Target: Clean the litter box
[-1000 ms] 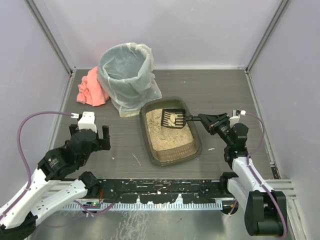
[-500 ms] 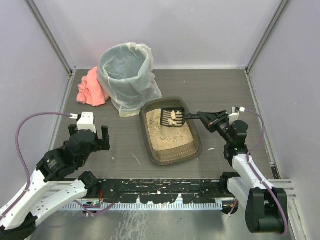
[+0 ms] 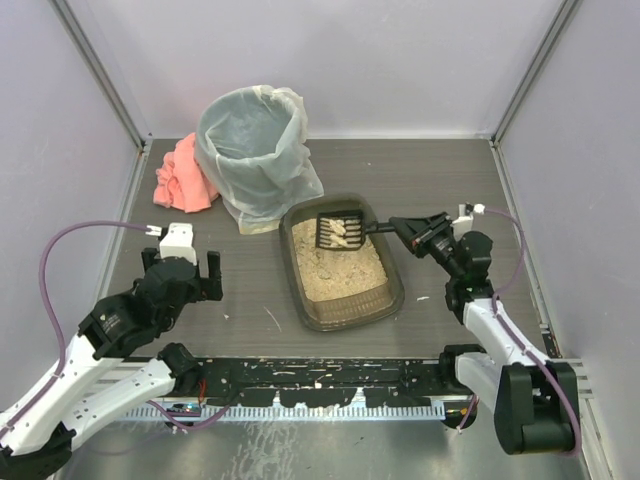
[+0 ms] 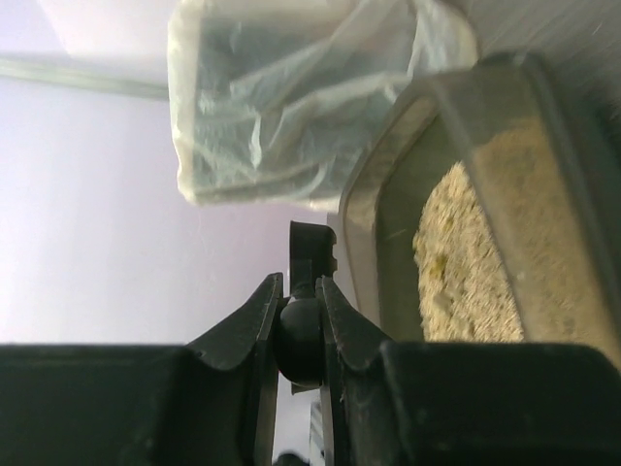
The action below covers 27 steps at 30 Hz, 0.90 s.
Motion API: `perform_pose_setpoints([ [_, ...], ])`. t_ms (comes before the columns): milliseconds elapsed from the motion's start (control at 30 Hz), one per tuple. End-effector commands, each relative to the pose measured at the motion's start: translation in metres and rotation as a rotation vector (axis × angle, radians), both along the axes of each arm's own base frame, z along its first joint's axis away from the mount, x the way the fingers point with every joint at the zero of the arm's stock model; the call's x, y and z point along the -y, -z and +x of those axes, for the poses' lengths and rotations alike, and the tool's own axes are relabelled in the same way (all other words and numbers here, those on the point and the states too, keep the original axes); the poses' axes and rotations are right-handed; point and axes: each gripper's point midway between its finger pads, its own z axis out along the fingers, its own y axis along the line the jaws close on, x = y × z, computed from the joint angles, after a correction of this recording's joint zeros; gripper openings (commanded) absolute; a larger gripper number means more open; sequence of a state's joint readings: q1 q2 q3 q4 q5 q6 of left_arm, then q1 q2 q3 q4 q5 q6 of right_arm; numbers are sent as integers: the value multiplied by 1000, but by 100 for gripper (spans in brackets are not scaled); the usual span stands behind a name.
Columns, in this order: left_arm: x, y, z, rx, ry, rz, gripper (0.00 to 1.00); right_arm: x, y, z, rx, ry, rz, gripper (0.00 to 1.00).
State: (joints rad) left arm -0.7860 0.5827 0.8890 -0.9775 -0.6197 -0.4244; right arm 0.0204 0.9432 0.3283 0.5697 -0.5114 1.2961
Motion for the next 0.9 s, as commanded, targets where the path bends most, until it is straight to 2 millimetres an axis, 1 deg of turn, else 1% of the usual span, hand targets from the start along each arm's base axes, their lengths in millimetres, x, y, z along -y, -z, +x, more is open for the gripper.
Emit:
perform_pose_setpoints([
  [0,9,-6,6,22,24,-15,98,-22,-19,-3,90,-84,-3,1],
  [33,12,-6,6,19,38,-20,98,-5,-13,1,59,-4,31,1],
  [67,13,-5,6,13,45,-19,98,9,-8,2,40,59,64,1],
  [100,12,-4,5,8,45,-13,98,8,-10,1,49,65,73,1],
  [133,10,-4,5,6,39,-6,98,-5,-16,0,66,15,50,1],
  [167,8,-5,5,11,31,-4,98,-25,-20,-3,81,-62,5,1],
  [200,9,-6,6,19,29,-9,98,-36,-21,-5,89,-120,-24,1],
  [233,10,-7,6,25,33,-17,98,-33,-21,-4,90,-110,-20,1],
  [300,12,-6,5,20,47,-23,98,0,-18,4,59,24,47,1],
  [333,11,-6,4,19,47,-19,98,1,-22,3,74,31,50,1],
  [400,6,-6,4,24,30,-9,98,-29,-29,-4,96,-102,-24,1],
  [433,5,-7,4,29,26,-10,98,-37,-32,-6,103,-144,-45,1],
  [467,5,-8,4,35,27,-16,98,-33,-32,-6,99,-128,-37,1],
  [533,7,-9,3,36,36,-25,98,0,-19,-2,44,29,22,1],
  [567,7,-8,3,35,37,-24,98,6,-15,-3,40,64,42,1],
  [600,7,-8,3,35,35,-22,98,-3,-19,-5,57,26,40,1],
  [633,6,-8,3,36,32,-21,98,-21,-21,-8,68,-56,17,1],
  [667,6,-8,4,35,32,-20,98,-33,-23,-11,82,-120,-5,1],
  [700,8,-7,4,31,39,-18,98,-33,-23,-10,84,-122,1,1],
  [767,13,-6,4,18,57,-20,98,-4,-19,-3,54,18,52,1],
  [800,14,-4,4,10,63,-15,98,3,-22,-1,57,64,65,1],
  [833,13,-3,4,2,61,-6,98,-2,-30,0,80,44,51,1],
  [867,13,-3,5,0,57,-1,98,-20,-37,-2,100,-29,15,1],
])
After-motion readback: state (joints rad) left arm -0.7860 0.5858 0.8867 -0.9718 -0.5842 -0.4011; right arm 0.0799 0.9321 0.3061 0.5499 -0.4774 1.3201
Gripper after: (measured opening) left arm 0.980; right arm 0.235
